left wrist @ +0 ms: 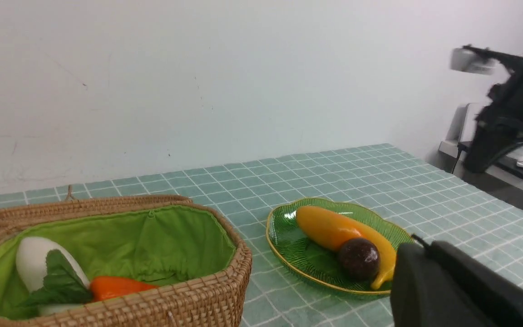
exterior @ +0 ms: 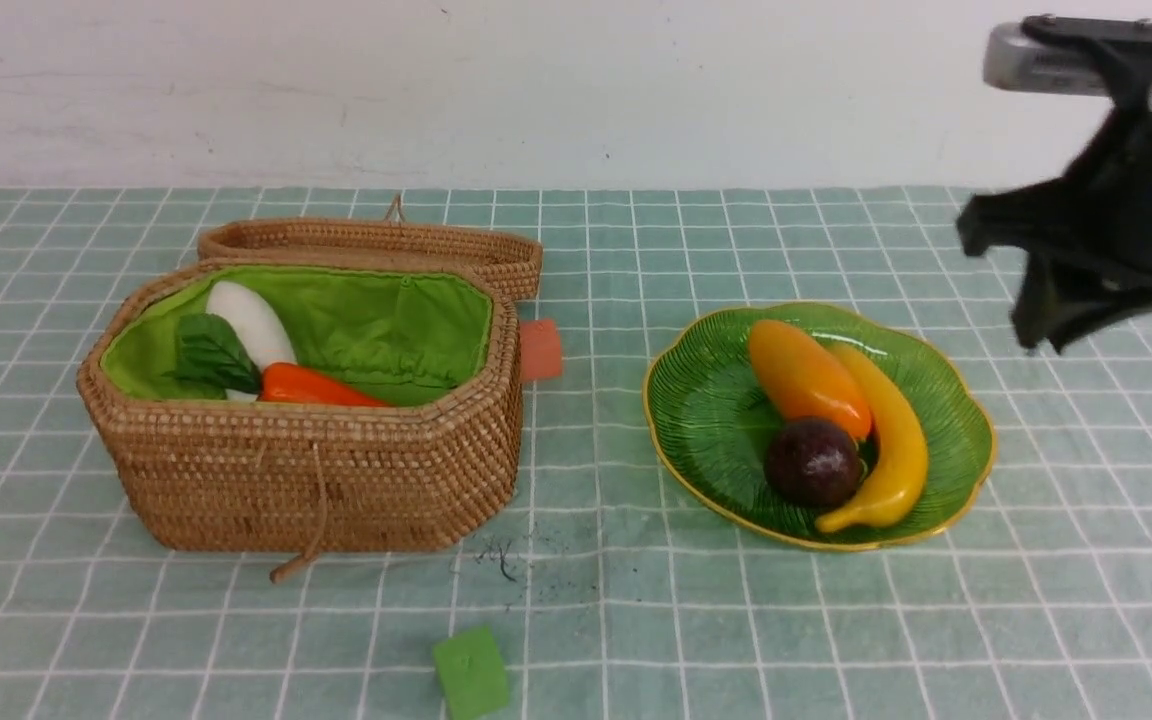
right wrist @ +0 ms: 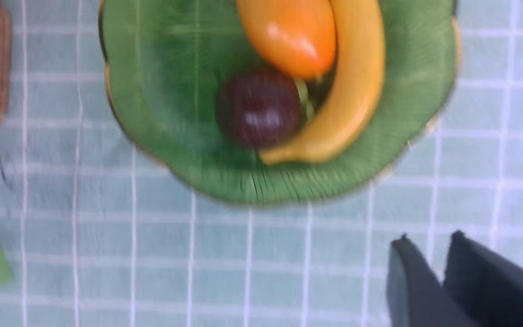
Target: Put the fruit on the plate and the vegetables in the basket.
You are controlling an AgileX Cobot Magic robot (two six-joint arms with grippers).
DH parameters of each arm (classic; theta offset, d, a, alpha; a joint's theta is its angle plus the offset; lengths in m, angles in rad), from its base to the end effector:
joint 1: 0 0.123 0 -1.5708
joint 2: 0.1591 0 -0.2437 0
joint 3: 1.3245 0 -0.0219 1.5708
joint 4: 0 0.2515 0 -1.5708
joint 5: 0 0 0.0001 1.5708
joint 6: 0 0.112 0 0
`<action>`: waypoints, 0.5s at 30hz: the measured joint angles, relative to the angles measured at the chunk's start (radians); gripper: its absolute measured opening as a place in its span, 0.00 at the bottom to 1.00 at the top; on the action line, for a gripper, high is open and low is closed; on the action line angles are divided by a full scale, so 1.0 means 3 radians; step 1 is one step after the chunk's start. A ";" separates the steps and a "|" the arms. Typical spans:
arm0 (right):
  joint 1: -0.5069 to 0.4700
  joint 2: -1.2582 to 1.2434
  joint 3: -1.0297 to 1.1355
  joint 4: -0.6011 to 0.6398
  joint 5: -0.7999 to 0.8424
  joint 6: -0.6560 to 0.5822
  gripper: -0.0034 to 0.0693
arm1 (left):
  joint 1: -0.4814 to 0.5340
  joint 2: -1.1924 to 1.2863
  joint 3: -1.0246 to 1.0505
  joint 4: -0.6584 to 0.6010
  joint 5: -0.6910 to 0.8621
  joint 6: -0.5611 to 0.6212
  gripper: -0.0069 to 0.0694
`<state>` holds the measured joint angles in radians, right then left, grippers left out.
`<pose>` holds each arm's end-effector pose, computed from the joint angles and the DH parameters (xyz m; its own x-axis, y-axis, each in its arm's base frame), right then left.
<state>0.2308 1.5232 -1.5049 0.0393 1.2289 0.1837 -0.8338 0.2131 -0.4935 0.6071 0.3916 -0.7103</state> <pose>0.3117 0.0775 0.3017 -0.9227 -0.0160 -0.3852 -0.0637 0.9917 0.1114 0.0914 -0.0643 0.3268 -0.0532 -0.1434 -0.9882 0.5747 0.8049 -0.1477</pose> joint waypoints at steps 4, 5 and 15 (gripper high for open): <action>0.0087 -0.1020 0.0932 -0.0062 0.0040 0.0195 0.03 | 0.0000 -0.0465 0.0543 0.0057 -0.0261 -0.0006 0.07; 0.0092 -0.1064 0.0973 -0.0062 0.0040 0.0221 0.03 | 0.0000 -0.0478 0.0581 0.0061 -0.0286 -0.0006 0.07; 0.0094 -0.3096 0.2587 -0.0077 -0.0268 0.0454 0.06 | 0.0000 -0.0625 0.1061 0.0090 -0.0378 -0.0013 0.07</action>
<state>0.2591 0.5944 -0.7287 0.0163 1.1484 0.3199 -0.8338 0.0256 -0.1751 0.6341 0.2781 -0.7143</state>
